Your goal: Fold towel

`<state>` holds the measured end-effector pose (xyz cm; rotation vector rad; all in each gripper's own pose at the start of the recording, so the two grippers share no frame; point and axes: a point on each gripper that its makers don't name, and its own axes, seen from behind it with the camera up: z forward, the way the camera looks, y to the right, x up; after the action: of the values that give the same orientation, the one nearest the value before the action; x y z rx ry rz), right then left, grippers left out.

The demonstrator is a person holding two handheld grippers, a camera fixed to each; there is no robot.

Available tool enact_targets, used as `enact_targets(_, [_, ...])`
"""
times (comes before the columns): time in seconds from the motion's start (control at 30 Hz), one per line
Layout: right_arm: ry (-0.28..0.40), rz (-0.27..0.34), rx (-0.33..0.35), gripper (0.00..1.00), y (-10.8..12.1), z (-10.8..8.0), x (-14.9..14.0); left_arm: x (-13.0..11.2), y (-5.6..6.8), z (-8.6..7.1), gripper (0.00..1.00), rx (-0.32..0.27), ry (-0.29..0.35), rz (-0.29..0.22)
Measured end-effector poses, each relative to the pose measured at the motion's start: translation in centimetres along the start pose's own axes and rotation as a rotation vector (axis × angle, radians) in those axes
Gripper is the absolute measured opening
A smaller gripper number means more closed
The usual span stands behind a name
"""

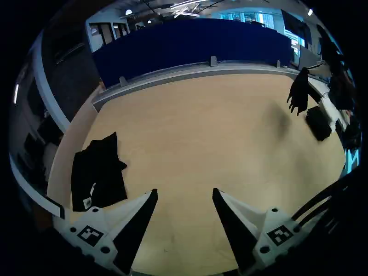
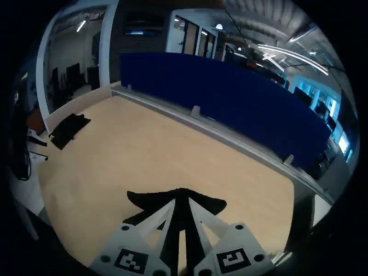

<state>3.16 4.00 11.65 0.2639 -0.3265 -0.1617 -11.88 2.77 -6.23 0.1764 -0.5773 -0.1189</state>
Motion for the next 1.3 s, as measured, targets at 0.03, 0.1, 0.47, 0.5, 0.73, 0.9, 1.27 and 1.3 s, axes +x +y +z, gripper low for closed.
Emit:
enact_targets(0.03, [-0.002, 0.002, -0.008, 0.05, 0.7, -0.3, -0.3, 0.1, 0.2, 0.1, 0.88, -0.001, -0.001, 0.003])
enact_targets(0.1, [-0.005, 0.008, -0.023, 0.05, 2.2, -0.8, -1.0, 0.4, 0.6, 0.2, 0.88, -0.003, -0.002, 0.008])
enact_targets(0.47, [-0.031, 0.044, -0.073, 0.05, 8.3, -2.9, -4.4, 2.0, 2.8, 0.6, 0.88, -0.017, -0.005, 0.029])
enact_targets(0.5, [-0.033, 0.045, -0.076, 0.05, 8.7, -3.0, -4.7, 2.1, 3.0, 0.6, 0.88, -0.018, -0.005, 0.031])
enact_targets(0.73, [-0.050, 0.059, -0.097, 0.05, 10.9, -4.1, -6.5, 2.9, 4.2, 0.7, 0.88, -0.023, -0.005, 0.052])
enact_targets(0.9, [-0.057, 0.082, -0.106, 0.05, 11.5, -5.1, -8.1, 3.3, 5.0, 0.8, 0.88, -0.030, -0.004, 0.064])
enact_targets(1.27, [-0.086, 0.153, -0.136, 0.05, 12.2, -8.4, -13.2, 4.1, 6.0, 0.8, 0.88, -0.047, -0.001, 0.086])
enact_targets(1.3, [-0.090, 0.160, -0.139, 0.05, 12.2, -8.8, -13.8, 4.1, 6.1, 0.9, 0.88, -0.048, -0.002, 0.087])
